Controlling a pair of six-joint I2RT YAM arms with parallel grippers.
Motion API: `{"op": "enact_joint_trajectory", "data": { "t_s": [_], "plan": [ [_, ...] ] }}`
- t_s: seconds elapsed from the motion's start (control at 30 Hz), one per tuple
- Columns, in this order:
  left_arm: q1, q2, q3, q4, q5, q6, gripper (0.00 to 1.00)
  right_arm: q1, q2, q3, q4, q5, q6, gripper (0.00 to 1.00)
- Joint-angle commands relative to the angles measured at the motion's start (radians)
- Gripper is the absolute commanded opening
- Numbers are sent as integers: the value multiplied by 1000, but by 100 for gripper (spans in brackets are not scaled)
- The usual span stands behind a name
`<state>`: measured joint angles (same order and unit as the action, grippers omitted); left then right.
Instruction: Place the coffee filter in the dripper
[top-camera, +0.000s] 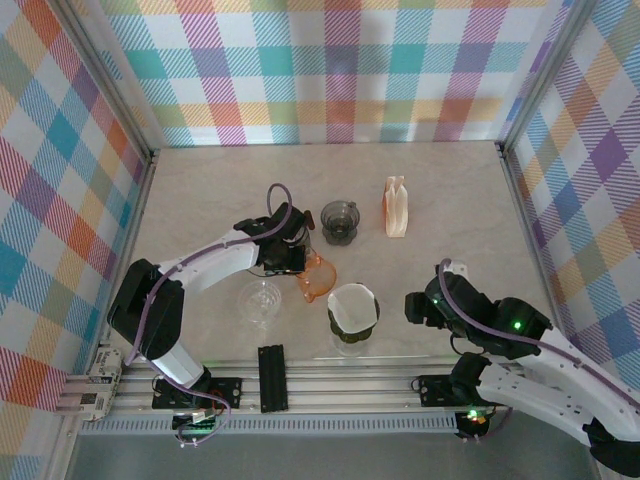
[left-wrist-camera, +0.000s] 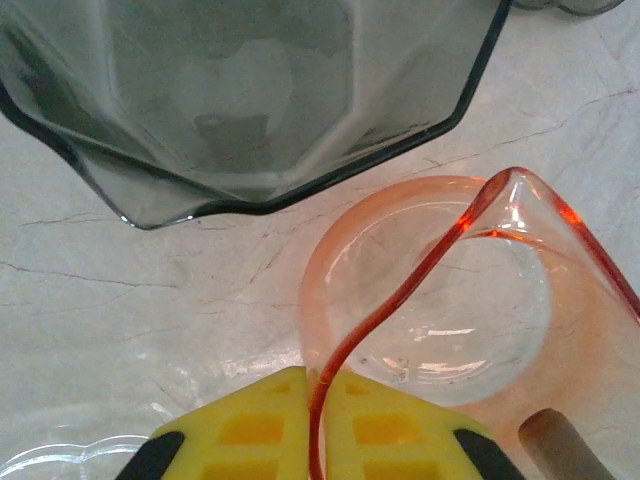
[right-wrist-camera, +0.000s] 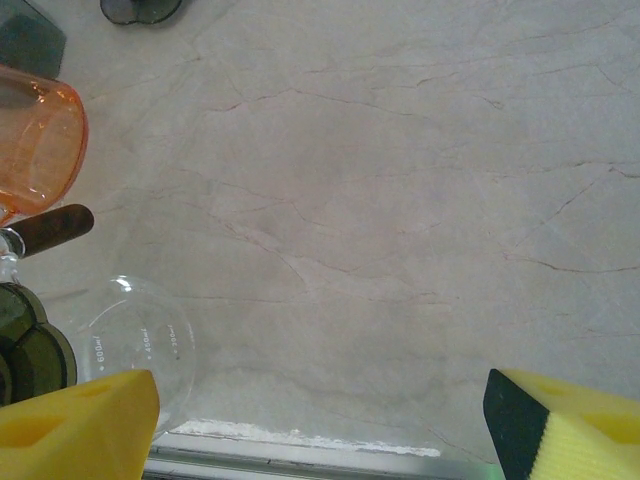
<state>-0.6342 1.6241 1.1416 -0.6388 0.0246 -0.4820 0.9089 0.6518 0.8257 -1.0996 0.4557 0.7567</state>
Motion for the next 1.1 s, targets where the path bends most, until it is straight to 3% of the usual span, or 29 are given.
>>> {"op": "enact_joint_trajectory", "data": {
  "t_s": [0.0,0.13,0.57,1.07],
  "plan": [
    [-7,1,23,-42,1,-2,6,-3,7,-21,13,-26,30,86],
    [-6,-5,56,-61,10,-1,0,-3,12,-40,20,-43,57,86],
    [-7,-97,163,-171,23,-10,0,-4,35,-148,86,-161,147,84],
    [15,-166,225,-254,26,-10,0,17,-12,-373,355,-491,132,76]
  ]
}}
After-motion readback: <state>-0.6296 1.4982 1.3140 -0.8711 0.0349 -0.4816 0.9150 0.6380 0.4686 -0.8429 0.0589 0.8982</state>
